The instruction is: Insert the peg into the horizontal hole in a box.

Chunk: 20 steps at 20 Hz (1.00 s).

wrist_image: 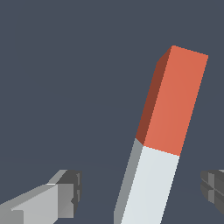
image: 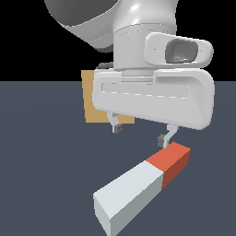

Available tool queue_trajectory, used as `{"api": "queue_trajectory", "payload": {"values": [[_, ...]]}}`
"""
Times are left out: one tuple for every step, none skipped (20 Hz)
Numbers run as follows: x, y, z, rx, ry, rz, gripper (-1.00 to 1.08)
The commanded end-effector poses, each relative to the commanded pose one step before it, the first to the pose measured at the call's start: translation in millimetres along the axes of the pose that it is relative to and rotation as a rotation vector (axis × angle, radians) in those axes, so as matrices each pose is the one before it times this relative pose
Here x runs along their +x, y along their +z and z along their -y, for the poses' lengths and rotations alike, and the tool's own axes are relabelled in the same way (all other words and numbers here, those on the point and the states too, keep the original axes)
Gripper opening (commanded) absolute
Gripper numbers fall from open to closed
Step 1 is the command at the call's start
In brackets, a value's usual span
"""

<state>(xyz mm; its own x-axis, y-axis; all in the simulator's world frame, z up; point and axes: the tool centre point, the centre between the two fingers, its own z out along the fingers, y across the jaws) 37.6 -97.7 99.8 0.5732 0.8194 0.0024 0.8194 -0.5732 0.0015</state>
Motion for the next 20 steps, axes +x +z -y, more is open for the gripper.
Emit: {"api": "queue_trajectory", "payload": {"values": [[-12.38, 8.44, -8.46, -0.00052, 0.08475, 0.00099, 1.00], [-4.30, 2.92, -2.84, 0.00009, 0.02844, 0.00036, 1.00], [-3.98, 2.70, -2.61, 0.00010, 0.02629, 0.00032, 1.00], [-3.66, 2.47, -2.38, 0.00011, 0.02412, 0.00028, 1.00], [-3.34, 2.25, -2.15, 0.00013, 0.02192, 0.00024, 1.00], [-3.01, 2.02, -1.91, 0.00013, 0.01970, 0.00020, 1.00], [-2.67, 1.79, -1.67, 0.00014, 0.01744, 0.00016, 1.00], [-2.33, 1.56, -1.44, 0.00014, 0.01517, 0.00013, 1.00], [-1.98, 1.33, -1.21, 0.00013, 0.01288, 0.00011, 1.00], [-1.63, 1.09, -0.99, 0.00011, 0.01056, 0.00008, 1.00], [-1.27, 0.85, -0.76, 0.00010, 0.00823, 0.00006, 1.00], [-0.92, 0.61, -0.55, 0.00007, 0.00590, 0.00004, 1.00], [-0.54, 0.36, -0.32, 0.00004, 0.00352, 0.00002, 1.00], [-0.19, 0.12, -0.12, 0.00002, 0.00120, 0.00001, 1.00], [0.40, -0.42, 0.41, 0.00022, -0.00645, 0.00060, 1.00], [0.02, 0.41, 0.03, 0.00000, 0.00000, 0.00000, 1.00], [0.06, 1.22, 0.09, 0.00000, 0.00000, 0.00000, 1.00], [-0.27, 2.00, -0.13, 0.00004, 0.00068, -0.00009, 1.00], [0.12, 2.83, 0.22, 0.00000, 0.00000, 0.00000, 1.00], [-0.22, 3.60, 0.01, 0.00004, 0.00068, -0.00009, 1.00]]}}
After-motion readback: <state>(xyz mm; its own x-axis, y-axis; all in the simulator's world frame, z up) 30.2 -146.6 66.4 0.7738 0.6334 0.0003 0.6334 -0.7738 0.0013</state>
